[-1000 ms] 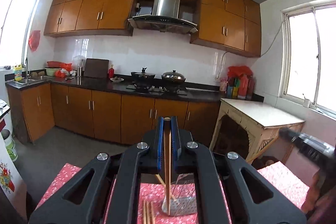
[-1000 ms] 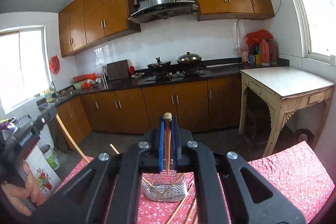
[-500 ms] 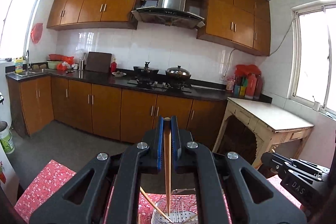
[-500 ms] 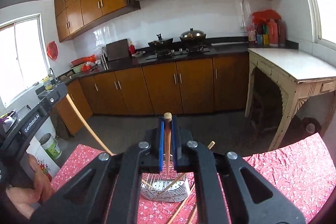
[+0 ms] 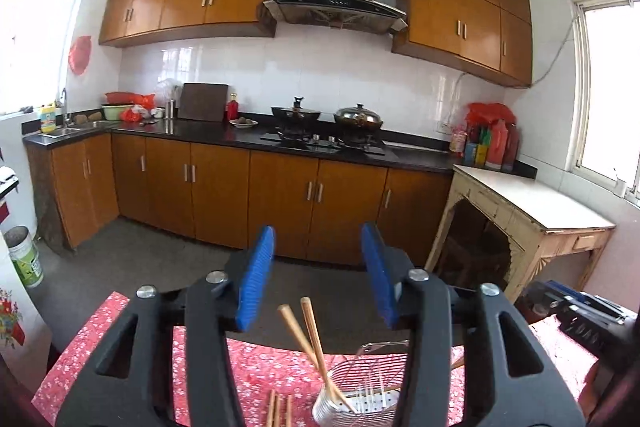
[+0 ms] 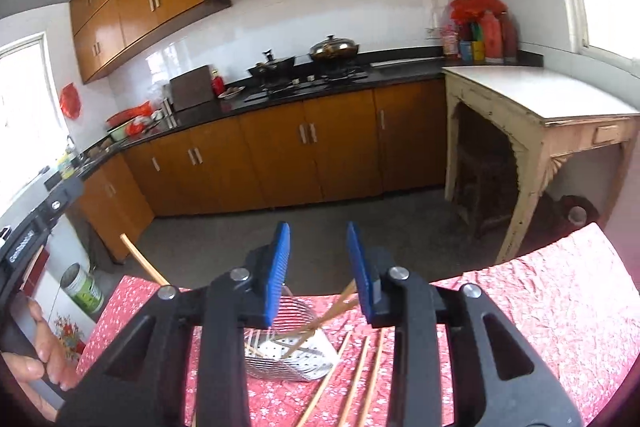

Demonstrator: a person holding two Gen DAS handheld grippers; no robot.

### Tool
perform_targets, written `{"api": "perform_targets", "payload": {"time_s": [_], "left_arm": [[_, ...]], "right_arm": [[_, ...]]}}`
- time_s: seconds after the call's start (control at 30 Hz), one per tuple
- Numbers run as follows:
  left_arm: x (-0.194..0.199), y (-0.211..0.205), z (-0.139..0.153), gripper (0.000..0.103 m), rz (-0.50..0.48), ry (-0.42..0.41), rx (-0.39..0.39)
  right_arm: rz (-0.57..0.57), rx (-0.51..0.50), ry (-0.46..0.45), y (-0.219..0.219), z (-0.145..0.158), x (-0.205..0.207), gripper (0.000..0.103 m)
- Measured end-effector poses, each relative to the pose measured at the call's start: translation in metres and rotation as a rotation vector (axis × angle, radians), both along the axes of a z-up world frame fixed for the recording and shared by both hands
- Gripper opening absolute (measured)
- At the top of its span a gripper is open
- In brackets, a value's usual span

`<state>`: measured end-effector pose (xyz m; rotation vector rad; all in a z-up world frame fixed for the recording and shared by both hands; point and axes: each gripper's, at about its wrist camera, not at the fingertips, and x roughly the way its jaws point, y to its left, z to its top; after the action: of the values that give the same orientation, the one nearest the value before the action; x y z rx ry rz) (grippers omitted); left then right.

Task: Organize utensils
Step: 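Open both tools to release the chopsticks into the wire basket, then close the left tool on a chopstick while the right tool grasps another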

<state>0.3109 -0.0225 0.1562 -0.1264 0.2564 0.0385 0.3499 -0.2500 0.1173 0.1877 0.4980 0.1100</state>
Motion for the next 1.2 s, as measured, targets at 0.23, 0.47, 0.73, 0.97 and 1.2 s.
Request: {"api": "perform_targets", "payload": {"time_s": [0.23, 0.47, 0.73, 0.97, 1.2], "left_arm": [[-0.026, 0.022, -0.001, 0.047, 0.028, 0.005, 0.012], [-0.068, 0.059, -0.043, 0.054, 0.041, 0.073, 0.032], [-0.088, 0.072, -0.161, 0.055, -0.034, 0.318, 0.095], [-0.096, 0.059, -0.227, 0.055, -0.13, 0.484, 0.117], [-0.097, 0.041, -0.241, 0.054, -0.183, 0.53, 0.135]], "right_arm": [[-0.082, -0.028, 0.001, -0.031, -0.004, -0.023, 0.031], [-0.142, -0.062, 0.104, -0.057, -0.066, -0.047, 0.031], [-0.029, -0.114, 0.306, -0.022, -0.193, -0.072, 0.03], [0.028, -0.15, 0.368, 0.014, -0.245, -0.084, 0.029], [0.025, -0.2, 0.406, 0.022, -0.259, -0.077, 0.026]]}}
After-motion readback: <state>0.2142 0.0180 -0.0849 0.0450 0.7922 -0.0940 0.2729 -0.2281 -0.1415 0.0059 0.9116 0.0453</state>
